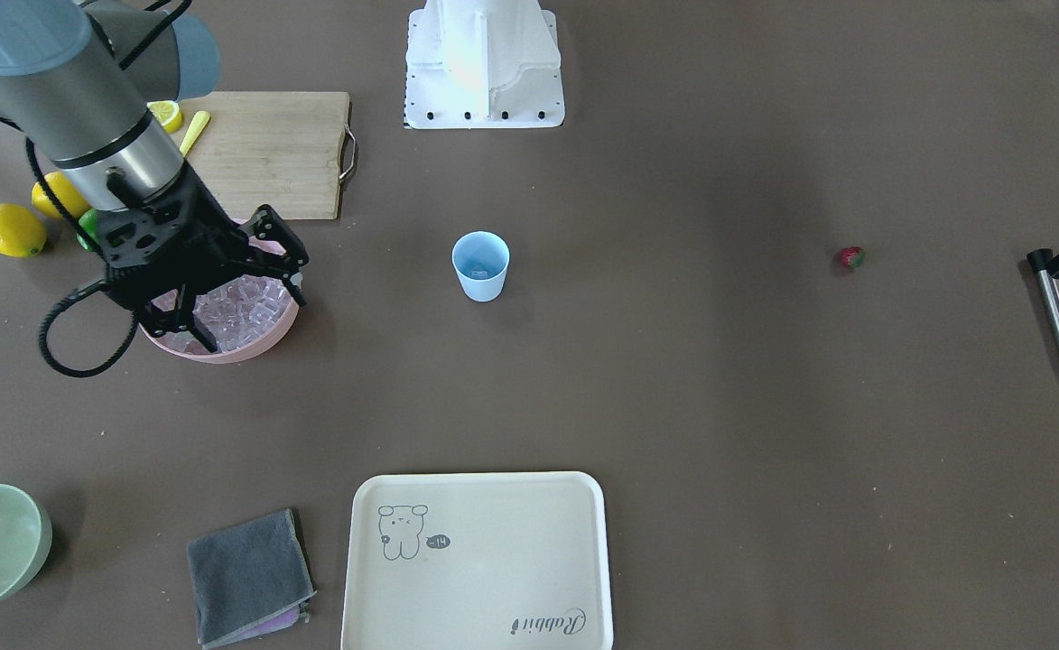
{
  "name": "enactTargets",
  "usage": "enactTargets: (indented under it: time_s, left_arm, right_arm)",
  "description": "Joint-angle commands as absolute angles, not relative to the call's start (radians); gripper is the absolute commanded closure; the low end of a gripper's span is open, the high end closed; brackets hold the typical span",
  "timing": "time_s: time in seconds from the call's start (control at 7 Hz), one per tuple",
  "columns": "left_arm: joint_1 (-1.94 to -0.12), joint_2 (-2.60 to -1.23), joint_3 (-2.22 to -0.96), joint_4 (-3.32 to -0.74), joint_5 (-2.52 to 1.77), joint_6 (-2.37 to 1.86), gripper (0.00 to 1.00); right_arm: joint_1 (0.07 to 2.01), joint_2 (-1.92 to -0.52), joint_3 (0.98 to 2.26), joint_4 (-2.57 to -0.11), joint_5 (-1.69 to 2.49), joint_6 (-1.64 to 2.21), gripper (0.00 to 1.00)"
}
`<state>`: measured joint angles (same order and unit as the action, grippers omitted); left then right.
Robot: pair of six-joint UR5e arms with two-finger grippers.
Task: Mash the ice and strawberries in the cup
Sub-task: 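Release the ice cube into the cup and withdraw the right arm, then lower the left gripper onto the red strawberry and grasp it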
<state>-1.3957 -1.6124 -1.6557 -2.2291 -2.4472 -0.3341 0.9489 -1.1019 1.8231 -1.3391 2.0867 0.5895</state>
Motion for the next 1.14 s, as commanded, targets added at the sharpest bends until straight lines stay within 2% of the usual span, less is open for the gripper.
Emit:
enactTargets:
  time_s: [0.0,0.29,0.71,1.0]
  left_arm:
    - [-1.326,-1.618,-1.68,-2.223,-2.436,-0.351,0.02]
    - [-1.194,-1.688,-1.672,-2.221,-2.384,-0.571,0.02]
    - [-0.978,-1.693,-1.634,-2.201,-2.188,-0.623,0.02]
    - [-0.94,-1.68,-1.647,-2.189,-2.19,-0.588,0.03]
  right_arm:
    - [1.07,-1.166,1.816,-1.342,2.126,0.513,0.0]
    - [1.156,-1.199,1.795,-1.342,2.16,0.482,0.0]
    - [1.247,-1.233,1.783,-1.406,2.151,0.48,0.0]
    - [1.246,-1.217,1.728,-1.393,2.135,0.479,0.0]
